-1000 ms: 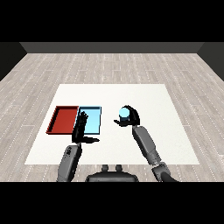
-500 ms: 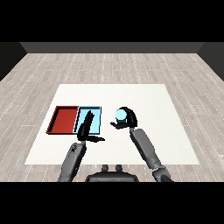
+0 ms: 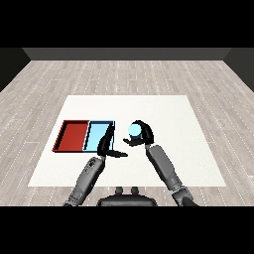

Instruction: Pick the blue can and put it in the blue box

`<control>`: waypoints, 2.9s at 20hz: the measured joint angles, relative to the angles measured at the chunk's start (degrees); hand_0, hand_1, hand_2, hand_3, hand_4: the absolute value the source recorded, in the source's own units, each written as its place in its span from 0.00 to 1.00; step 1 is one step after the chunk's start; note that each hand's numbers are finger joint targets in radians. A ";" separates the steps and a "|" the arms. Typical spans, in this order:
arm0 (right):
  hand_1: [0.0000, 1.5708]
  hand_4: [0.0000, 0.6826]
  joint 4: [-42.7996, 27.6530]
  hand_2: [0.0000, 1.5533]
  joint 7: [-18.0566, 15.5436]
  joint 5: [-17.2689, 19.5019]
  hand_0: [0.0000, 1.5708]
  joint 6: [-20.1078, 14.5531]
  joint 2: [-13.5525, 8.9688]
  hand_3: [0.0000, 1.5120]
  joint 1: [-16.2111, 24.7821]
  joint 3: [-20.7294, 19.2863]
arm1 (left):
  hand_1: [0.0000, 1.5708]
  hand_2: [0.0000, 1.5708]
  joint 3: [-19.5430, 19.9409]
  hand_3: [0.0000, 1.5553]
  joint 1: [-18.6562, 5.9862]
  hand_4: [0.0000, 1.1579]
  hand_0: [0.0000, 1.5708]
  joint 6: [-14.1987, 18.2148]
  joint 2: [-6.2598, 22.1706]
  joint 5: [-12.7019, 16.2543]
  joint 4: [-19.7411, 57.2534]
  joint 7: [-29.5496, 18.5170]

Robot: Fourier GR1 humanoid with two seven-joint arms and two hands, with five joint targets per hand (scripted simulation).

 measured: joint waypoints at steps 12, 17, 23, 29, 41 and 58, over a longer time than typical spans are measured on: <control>0.89 1.00 -3.59 0.94 1.06 -0.66 0.89 -0.94 -0.03 0.94 0.23 3.64 | 0.00 0.00 -5.04 0.00 -4.66 0.00 0.00 3.19 -0.01 4.64 10.58 -3.33; 0.89 0.97 -5.54 0.93 1.89 -0.79 0.89 -1.46 0.05 0.93 0.58 5.37 | 0.00 0.00 -7.69 0.00 -6.37 0.00 0.00 5.23 -0.01 7.03 13.04 -4.22; 0.90 0.95 -4.89 0.92 1.59 -0.25 0.90 -1.44 -0.01 0.92 0.19 6.39 | 0.00 0.00 -7.50 0.00 -8.84 0.00 0.00 4.46 -0.01 8.20 14.01 -2.97; 0.90 0.90 -5.07 0.93 1.19 -0.96 0.90 -2.62 0.06 0.93 0.61 8.83 | 0.00 0.00 -9.40 0.00 -10.30 0.00 0.00 5.38 -0.01 9.97 16.50 -4.59; 0.93 0.87 -3.67 0.94 1.85 -3.50 0.93 -8.47 -0.26 0.92 -3.91 16.62 | 0.20 0.31 -11.34 0.21 -13.01 0.16 0.20 11.98 0.94 3.81 17.49 -2.60; 0.91 0.87 0.33 0.94 -2.54 -9.67 0.91 -10.50 -1.34 0.92 -7.10 21.81 | 0.40 0.46 -12.47 0.33 -11.76 0.57 0.40 19.29 2.13 3.99 18.09 -5.34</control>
